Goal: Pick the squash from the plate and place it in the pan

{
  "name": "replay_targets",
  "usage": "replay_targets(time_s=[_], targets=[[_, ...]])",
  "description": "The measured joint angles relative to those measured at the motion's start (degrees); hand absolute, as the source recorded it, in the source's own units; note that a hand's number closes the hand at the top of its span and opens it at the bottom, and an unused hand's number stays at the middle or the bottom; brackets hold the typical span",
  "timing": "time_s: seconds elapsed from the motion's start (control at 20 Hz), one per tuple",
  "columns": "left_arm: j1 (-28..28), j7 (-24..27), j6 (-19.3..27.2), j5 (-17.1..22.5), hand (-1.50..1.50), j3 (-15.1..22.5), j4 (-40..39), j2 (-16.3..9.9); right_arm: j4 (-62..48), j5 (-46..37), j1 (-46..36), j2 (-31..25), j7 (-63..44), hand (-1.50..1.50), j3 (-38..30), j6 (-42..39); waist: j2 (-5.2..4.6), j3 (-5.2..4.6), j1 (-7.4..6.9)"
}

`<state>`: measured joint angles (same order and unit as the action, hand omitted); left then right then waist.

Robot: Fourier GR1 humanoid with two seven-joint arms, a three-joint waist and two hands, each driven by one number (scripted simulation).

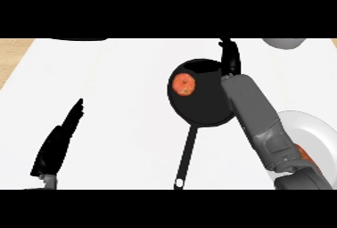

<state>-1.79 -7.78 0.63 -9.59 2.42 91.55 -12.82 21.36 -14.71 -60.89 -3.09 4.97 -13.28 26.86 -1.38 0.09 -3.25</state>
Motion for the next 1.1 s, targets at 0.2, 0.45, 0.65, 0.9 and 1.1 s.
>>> replay_targets(time_s=[0.2,0.45,0.65,0.9,1.1], targets=[[0.02,-0.28,-0.33,0.43,0.00,-1.08,-0.03,-0.60,-0.63,3.06,0.60,-3.74,2.29,-1.50,-4.35,1.74,0.26,-0.01,0.61],[-1.09,-0.50,0.25,-0.23,0.00,-0.91,0.69,0.05,-0.30,6.22,4.16,-10.25,7.40,-1.50,-8.08,-1.84,0.64,-0.01,1.52],[-2.10,-0.11,0.12,-0.13,0.00,-1.54,1.00,0.00,0.62,7.44,8.93,-15.34,12.11,-1.50,-9.12,-6.95,0.94,-0.03,2.22],[-2.70,0.88,0.05,-0.31,0.00,-2.14,0.22,0.32,2.80,8.97,14.69,-21.53,14.84,-1.50,-9.91,-13.33,1.22,-0.06,2.87],[-2.18,0.58,-0.09,-0.32,0.00,-2.45,-0.04,0.80,3.53,10.65,18.58,-26.53,16.72,-1.50,-10.94,-19.42,1.25,-0.05,2.97]])
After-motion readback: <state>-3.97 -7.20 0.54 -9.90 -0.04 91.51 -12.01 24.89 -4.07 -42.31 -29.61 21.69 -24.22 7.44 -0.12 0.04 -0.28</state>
